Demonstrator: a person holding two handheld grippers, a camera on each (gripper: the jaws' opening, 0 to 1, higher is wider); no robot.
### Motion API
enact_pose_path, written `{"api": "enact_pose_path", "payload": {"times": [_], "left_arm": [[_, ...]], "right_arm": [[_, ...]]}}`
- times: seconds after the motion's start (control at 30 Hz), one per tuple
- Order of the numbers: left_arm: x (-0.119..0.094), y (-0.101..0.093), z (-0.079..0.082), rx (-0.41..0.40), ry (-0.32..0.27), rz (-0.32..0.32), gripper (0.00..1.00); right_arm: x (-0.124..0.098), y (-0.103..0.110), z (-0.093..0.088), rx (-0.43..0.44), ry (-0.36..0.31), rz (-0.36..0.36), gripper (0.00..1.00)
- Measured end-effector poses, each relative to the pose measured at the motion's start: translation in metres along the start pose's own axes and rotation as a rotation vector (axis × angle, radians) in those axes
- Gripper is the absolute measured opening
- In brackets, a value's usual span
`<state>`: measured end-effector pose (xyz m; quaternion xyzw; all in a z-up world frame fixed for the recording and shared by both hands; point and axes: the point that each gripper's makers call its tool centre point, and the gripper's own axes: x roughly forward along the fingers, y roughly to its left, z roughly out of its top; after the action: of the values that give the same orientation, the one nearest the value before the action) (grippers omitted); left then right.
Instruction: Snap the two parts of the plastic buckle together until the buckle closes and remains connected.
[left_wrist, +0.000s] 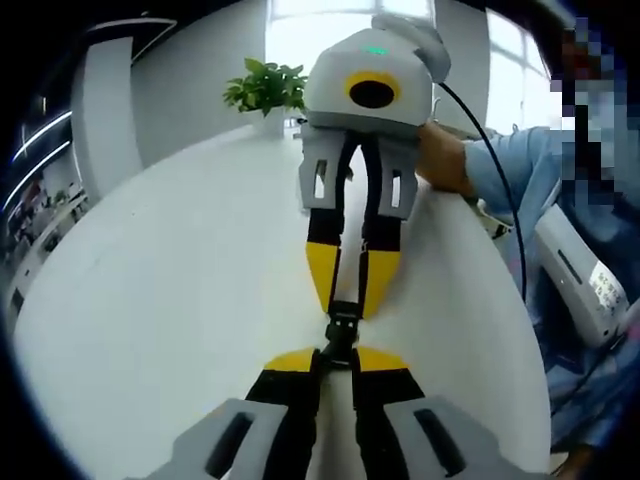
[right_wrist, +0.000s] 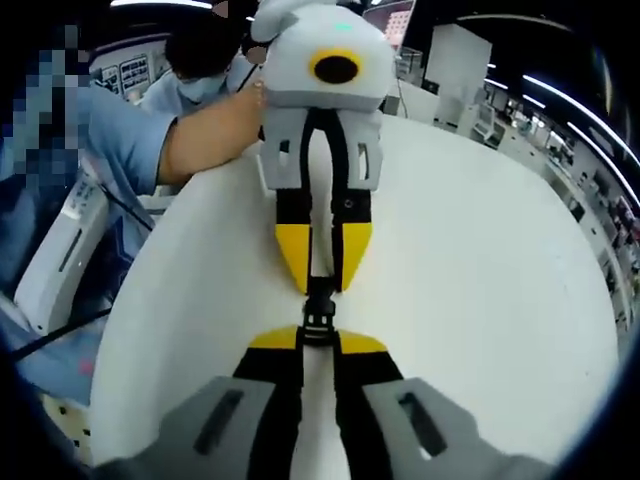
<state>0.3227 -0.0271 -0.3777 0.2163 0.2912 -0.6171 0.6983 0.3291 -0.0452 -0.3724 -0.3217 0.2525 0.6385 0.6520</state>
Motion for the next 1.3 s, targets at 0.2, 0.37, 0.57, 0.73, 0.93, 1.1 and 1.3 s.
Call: {"api": "enact_pose_path", "payload": {"times": [0.2, 0.37, 0.57, 0.73, 0.93, 1.1, 1.3], "left_arm": [[-0.0002, -0.0011, -0.0008, -0.004, 0.007, 0.004, 0.1], [-0.0008, -0.0004, -0.0013, -0.014, 0.004, 0.003, 0.1], [-0.001, -0.0019, -0.0013, -0.017, 0.013, 0.01, 0.09], [-0.0014, -0.0014, -0.0007, -0.022, 0.017, 0.015, 0.09], [0.0015, -0.0009, 0.0055, -0.005, 0.014, 0.015, 0.09], [0.0046, 0.0037, 0.0058, -0.013, 0.007, 0.009, 0.1], [0.0081, 0.0, 0.0058, -0.017, -0.001, 0.0, 0.1]], "right_arm": [[0.0007, 0.001, -0.0007, 0.013, -0.003, 0.0, 0.08], [0.0011, 0.0016, -0.0008, 0.027, -0.025, 0.001, 0.08], [0.0015, 0.0035, -0.0002, 0.03, -0.037, -0.003, 0.07], [0.001, 0.0033, 0.0003, 0.035, -0.047, -0.014, 0.07], [0.0022, 0.0003, -0.0023, 0.055, -0.056, -0.025, 0.07], [0.0029, -0.0026, -0.0014, 0.049, -0.056, -0.028, 0.07], [0.0019, -0.0026, -0.0026, 0.053, -0.054, -0.039, 0.08]]}}
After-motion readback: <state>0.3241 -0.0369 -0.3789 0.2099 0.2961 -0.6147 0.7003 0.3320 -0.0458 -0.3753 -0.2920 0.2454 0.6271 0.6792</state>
